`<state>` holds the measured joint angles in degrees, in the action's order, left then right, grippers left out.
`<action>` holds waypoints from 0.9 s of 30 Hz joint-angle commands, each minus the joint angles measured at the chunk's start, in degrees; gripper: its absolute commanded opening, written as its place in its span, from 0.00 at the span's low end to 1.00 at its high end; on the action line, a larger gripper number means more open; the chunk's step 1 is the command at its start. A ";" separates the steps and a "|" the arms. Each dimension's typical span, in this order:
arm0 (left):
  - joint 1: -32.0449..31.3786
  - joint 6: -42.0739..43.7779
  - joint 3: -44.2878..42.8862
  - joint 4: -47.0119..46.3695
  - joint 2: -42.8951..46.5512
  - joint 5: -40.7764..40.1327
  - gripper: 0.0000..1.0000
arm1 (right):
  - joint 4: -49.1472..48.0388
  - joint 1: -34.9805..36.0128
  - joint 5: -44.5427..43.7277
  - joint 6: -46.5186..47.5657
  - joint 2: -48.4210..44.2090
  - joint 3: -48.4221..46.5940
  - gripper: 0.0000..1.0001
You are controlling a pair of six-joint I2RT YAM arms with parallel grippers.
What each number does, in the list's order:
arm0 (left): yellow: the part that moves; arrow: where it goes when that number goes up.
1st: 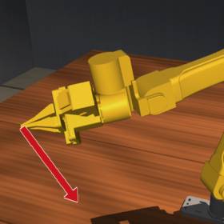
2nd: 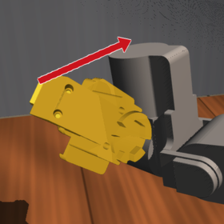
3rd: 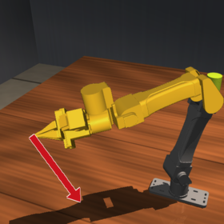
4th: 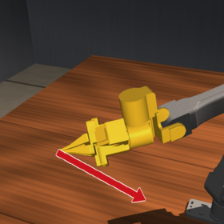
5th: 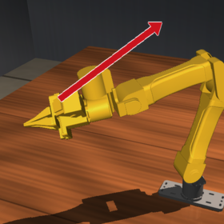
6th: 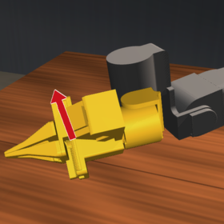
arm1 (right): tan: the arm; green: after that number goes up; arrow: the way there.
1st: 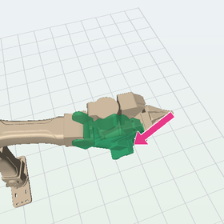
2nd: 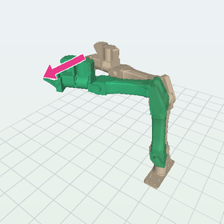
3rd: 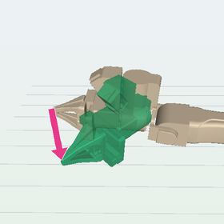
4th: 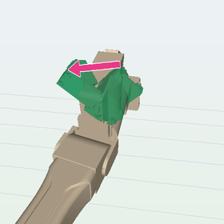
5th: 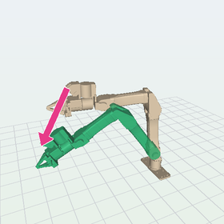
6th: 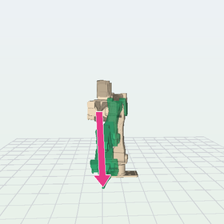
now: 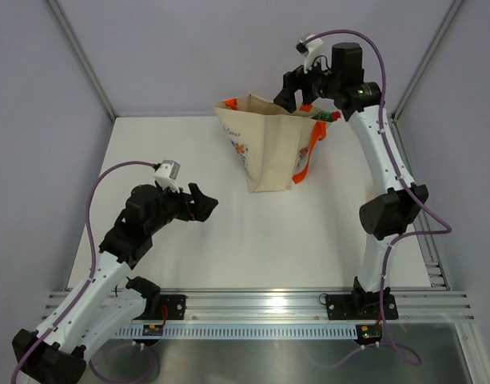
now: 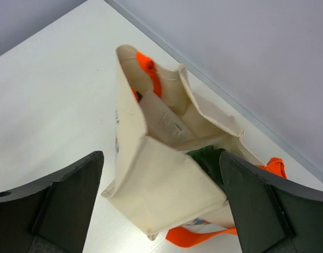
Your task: Place the personal care products into the canvas bag
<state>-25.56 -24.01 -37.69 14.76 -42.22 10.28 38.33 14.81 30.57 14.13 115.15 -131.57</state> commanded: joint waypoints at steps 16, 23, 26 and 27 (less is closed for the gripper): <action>-0.02 0.28 -1.68 2.55 7.67 1.40 0.99 | 7.62 -26.75 -8.37 -6.41 -42.45 43.93 0.99; -0.01 -1.39 -0.54 1.76 9.34 3.07 0.99 | 15.72 -32.56 -29.41 -5.07 -48.44 55.70 1.00; -0.02 -2.27 0.60 -0.08 9.78 3.69 0.99 | 16.34 -33.61 -28.64 -5.95 -47.22 57.47 0.99; -0.01 -2.62 0.86 -0.17 9.70 3.95 0.99 | 16.78 -34.49 -27.85 -6.22 -46.34 57.30 0.99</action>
<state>-25.56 -25.34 -37.65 18.20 -33.28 11.79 53.01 -18.35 6.57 9.21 67.44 -74.91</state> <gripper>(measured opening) 0.985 0.993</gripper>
